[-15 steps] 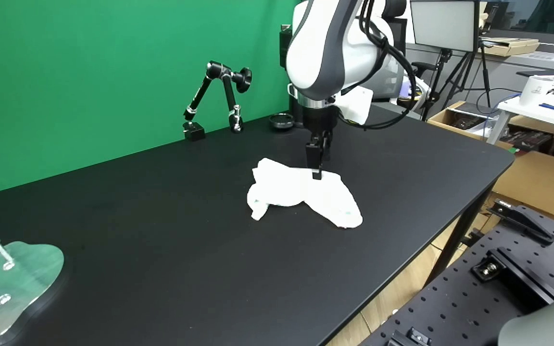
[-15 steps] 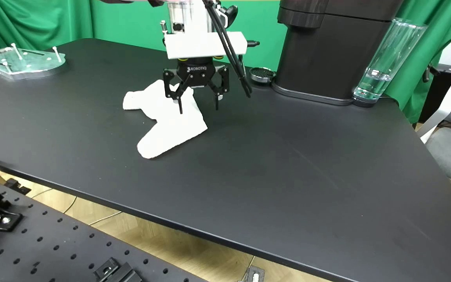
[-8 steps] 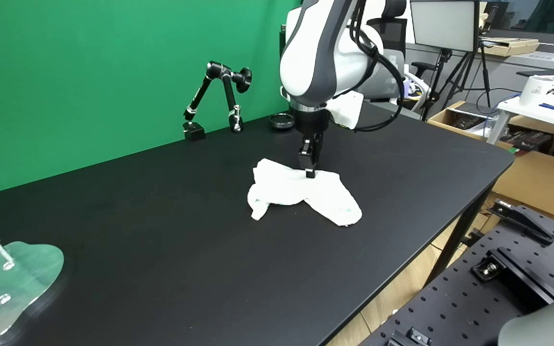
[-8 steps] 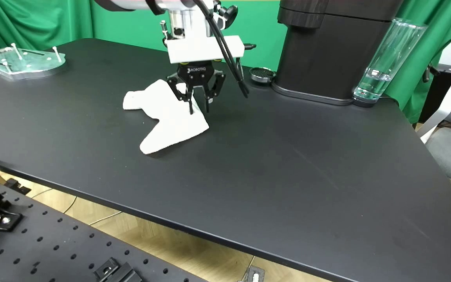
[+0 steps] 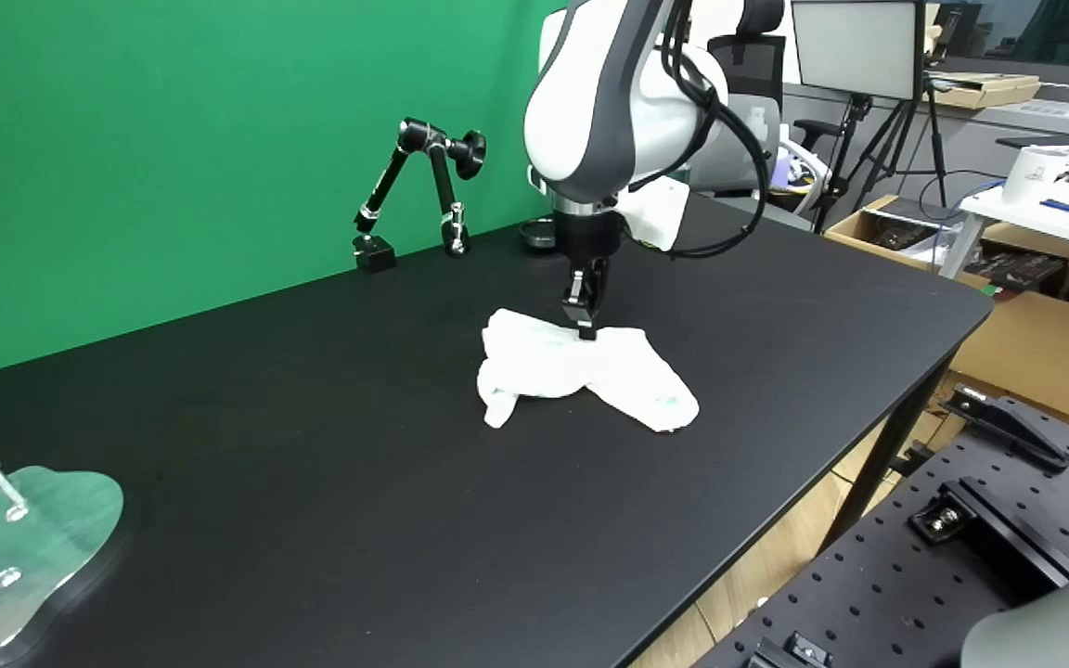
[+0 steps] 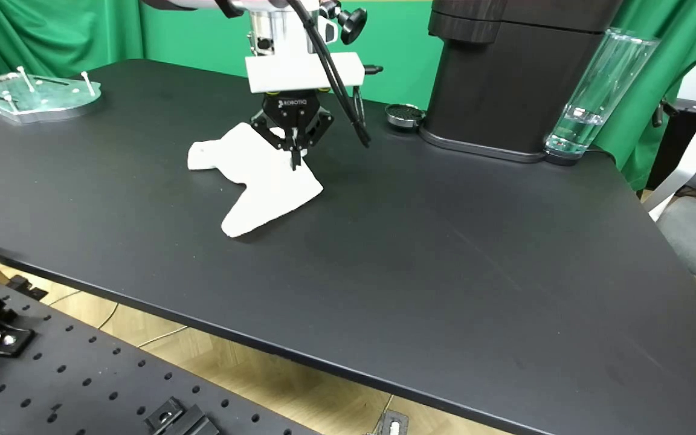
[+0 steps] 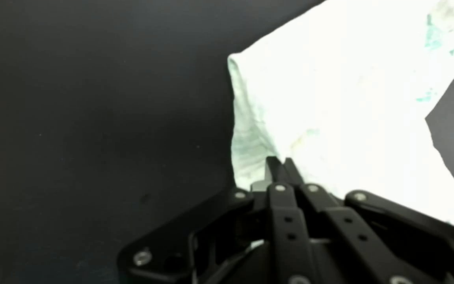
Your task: Hang the cloth on the black stand
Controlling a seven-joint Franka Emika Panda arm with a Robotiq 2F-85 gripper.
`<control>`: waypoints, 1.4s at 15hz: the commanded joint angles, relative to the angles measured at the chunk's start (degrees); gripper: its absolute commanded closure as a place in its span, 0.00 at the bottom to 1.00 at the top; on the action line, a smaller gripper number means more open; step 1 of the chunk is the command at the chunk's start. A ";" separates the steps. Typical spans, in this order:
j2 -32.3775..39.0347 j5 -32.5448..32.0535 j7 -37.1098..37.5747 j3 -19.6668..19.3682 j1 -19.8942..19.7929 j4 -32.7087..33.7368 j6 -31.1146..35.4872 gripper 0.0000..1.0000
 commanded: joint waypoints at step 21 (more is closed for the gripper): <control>-26.57 17.53 7.85 2.67 5.54 15.61 -33.51 1.00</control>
